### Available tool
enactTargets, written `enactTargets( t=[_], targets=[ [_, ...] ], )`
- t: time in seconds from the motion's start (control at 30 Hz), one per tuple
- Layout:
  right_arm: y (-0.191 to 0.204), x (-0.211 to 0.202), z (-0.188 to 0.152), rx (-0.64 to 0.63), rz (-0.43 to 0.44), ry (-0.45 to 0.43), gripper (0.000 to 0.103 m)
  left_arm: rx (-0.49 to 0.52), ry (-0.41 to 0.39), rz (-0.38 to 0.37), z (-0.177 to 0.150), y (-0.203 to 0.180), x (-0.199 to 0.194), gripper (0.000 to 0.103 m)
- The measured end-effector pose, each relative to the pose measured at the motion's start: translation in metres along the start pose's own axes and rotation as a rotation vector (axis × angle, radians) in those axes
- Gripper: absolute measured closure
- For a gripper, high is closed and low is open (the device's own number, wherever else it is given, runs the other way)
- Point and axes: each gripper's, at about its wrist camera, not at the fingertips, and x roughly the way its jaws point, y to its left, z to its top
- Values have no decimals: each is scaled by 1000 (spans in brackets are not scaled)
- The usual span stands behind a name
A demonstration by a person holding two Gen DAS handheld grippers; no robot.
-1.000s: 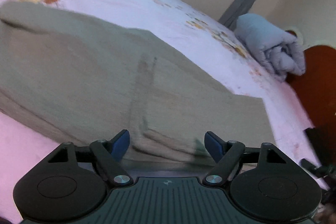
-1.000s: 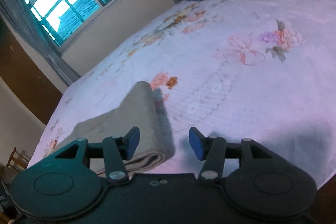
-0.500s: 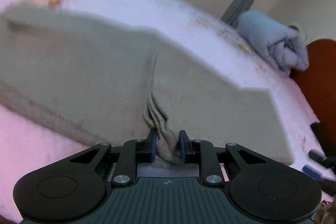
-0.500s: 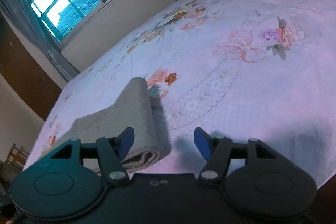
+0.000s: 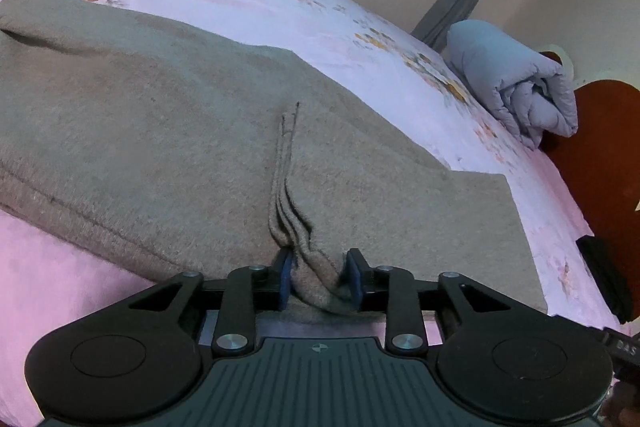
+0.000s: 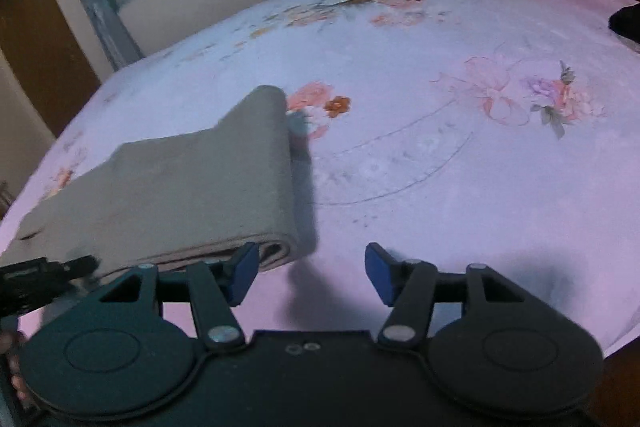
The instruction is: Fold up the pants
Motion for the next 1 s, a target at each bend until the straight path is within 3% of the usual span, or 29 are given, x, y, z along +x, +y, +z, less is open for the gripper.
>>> enactTargets(
  t=[0.13, 0.23, 0.5, 0.63, 0.73, 0.83, 1.0],
  targets=[
    [4, 16, 4, -17, -56, 56, 52, 24, -16, -4, 0, -4, -3, 50],
    [7, 20, 2, -38, -68, 75, 52, 62, -20, 0, -1, -9, -4, 41],
    [19, 36, 4, -117, -124, 78, 52, 115, 10, 30, 0, -14, 1, 37],
    [33, 39, 4, -212, -151, 15, 54, 144, 23, 65, 0, -21, 4, 37],
    [17, 44, 11, -83, -202, 29, 52, 166, 29, 86, -1, -27, 6, 37],
    [16, 42, 10, -69, -215, 27, 48, 165, 28, 87, 0, -27, 5, 37],
    [-8, 29, 9, 63, -104, 41, 43, 189, 24, 67, -1, -24, 2, 37]
  ],
)
